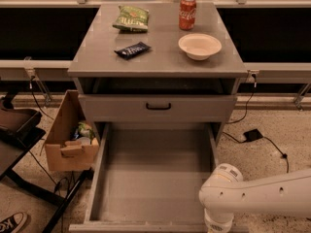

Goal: Close middle drawer

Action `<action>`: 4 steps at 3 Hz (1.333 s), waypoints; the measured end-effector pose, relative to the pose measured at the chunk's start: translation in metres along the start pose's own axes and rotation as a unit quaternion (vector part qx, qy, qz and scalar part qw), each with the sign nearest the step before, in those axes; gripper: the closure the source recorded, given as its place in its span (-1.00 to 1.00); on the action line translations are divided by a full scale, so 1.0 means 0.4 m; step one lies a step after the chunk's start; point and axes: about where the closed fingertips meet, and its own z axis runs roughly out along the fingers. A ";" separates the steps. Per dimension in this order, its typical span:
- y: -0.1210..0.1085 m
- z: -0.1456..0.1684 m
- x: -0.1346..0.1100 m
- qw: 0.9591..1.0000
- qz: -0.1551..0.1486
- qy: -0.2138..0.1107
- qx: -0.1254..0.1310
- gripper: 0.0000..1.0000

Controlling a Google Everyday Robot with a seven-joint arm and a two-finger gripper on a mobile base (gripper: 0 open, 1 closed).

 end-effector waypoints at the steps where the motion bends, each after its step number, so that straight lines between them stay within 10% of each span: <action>1: -0.013 -0.080 0.030 1.000 -0.001 -0.005 0.017 -1.00; 2: -0.004 -0.156 0.095 0.999 0.013 -0.024 0.028 -1.00; 4: 0.116 -0.039 0.212 0.993 0.075 -0.094 -0.023 0.00</action>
Offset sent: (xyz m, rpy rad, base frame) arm -0.0172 -0.0539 0.1100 0.0575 -0.1270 -0.0702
